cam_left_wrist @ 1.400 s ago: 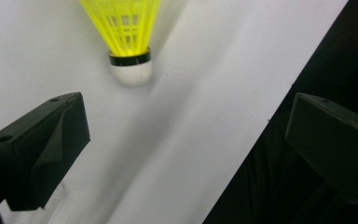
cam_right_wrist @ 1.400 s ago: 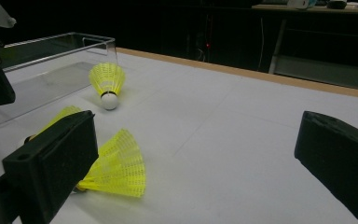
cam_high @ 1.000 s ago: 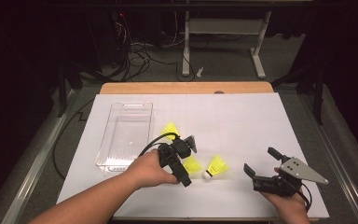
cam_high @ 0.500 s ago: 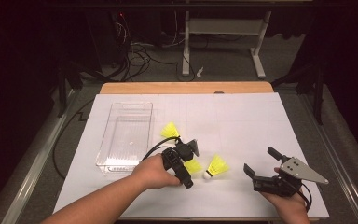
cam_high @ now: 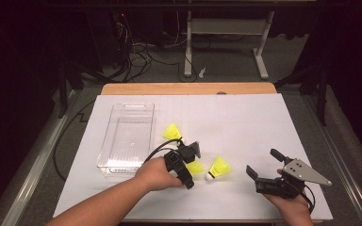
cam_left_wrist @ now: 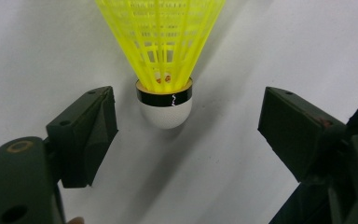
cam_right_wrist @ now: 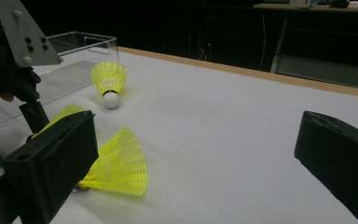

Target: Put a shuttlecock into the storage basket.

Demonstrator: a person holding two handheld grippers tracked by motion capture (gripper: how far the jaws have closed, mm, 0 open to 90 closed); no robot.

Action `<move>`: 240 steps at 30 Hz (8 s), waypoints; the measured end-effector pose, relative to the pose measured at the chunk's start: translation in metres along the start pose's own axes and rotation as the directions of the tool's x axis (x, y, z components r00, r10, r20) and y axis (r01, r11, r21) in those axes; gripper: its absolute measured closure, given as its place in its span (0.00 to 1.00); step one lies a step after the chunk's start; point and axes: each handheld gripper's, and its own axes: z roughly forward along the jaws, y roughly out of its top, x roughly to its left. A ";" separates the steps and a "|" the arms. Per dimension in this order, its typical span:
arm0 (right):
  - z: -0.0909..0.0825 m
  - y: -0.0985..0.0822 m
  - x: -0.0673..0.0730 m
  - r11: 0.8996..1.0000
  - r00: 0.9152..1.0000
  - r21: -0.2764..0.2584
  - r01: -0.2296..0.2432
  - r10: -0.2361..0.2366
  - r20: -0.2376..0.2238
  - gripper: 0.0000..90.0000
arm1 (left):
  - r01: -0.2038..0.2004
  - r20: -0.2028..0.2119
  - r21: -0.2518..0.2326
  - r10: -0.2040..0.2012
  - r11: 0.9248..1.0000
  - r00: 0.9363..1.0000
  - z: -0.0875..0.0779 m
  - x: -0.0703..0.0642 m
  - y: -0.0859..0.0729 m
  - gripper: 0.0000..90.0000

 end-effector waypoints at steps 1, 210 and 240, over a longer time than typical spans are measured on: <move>0.000 0.000 0.000 1.000 1.000 0.000 0.000 0.000 0.000 0.00 | -0.004 -0.007 0.009 0.004 1.000 1.000 0.000 0.001 0.000 0.25; 0.003 -0.006 0.002 0.999 1.000 0.036 0.012 -0.012 -0.011 0.00 | 0.388 -0.099 -0.081 -0.395 0.918 0.913 -0.139 0.184 -0.086 0.72; 0.006 -0.007 0.004 0.999 1.000 0.049 0.016 -0.015 -0.020 0.00 | 0.463 -0.054 -0.055 -0.465 0.885 0.884 -0.091 0.212 -0.111 0.72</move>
